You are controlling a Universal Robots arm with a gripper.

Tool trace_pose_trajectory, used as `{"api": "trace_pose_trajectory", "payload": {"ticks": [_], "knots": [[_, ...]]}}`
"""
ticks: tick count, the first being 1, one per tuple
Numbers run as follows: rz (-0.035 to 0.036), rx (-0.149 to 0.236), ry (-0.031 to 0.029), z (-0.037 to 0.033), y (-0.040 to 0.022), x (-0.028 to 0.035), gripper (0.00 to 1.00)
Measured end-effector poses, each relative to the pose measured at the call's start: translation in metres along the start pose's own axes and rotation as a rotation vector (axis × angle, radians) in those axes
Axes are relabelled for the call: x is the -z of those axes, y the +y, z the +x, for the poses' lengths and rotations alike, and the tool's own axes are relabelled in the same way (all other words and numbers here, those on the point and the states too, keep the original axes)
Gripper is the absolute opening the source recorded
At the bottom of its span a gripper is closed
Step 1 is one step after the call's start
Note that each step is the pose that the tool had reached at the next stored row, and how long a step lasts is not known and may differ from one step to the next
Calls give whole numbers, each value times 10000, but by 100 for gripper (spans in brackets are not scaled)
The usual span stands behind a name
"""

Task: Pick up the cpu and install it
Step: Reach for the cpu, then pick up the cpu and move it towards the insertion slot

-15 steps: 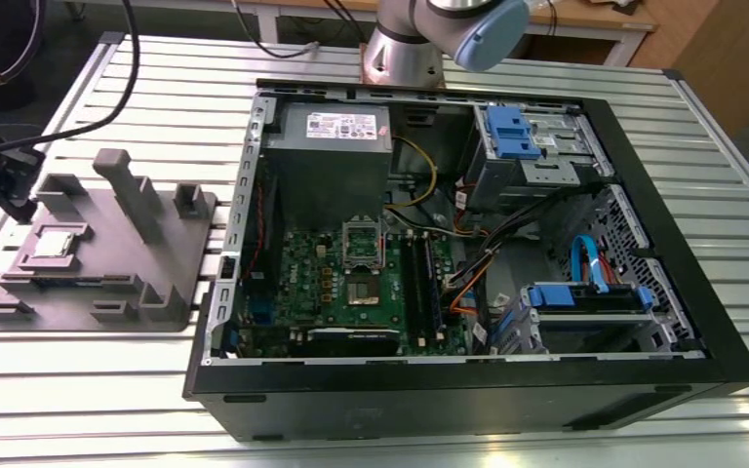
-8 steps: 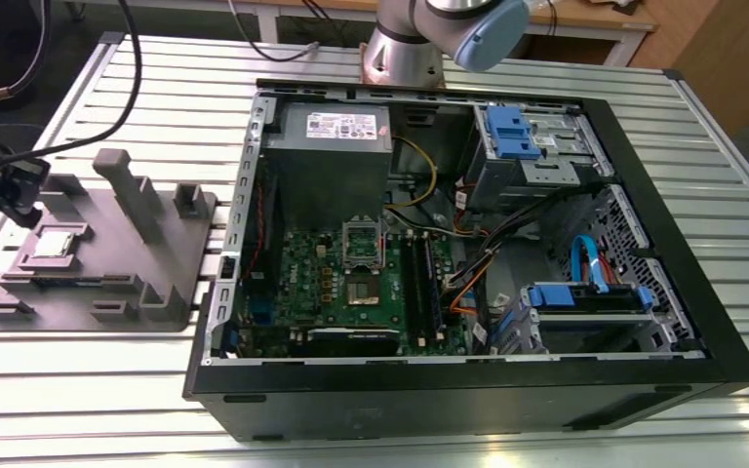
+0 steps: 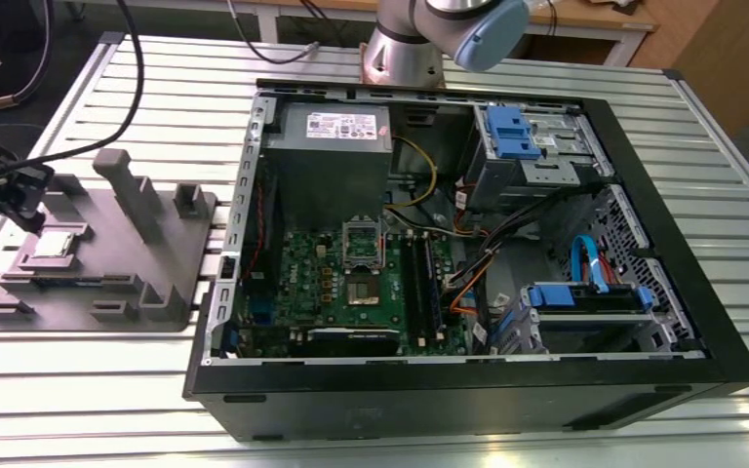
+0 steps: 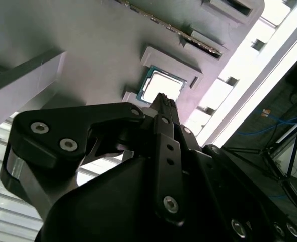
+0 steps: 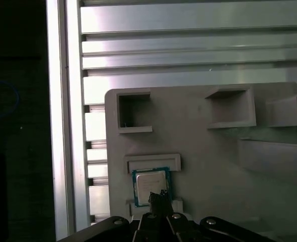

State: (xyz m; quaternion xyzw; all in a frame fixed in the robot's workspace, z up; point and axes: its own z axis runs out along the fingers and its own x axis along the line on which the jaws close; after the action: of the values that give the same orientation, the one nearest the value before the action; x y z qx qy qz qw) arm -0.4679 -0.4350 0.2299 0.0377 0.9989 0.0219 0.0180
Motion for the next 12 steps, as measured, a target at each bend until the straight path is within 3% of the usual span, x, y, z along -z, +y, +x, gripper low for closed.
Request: {"api": "trace_pose_trajectory", "payload": {"ticks": [12], "knots": [[0, 0, 0, 0, -1, -14, 10]]}}
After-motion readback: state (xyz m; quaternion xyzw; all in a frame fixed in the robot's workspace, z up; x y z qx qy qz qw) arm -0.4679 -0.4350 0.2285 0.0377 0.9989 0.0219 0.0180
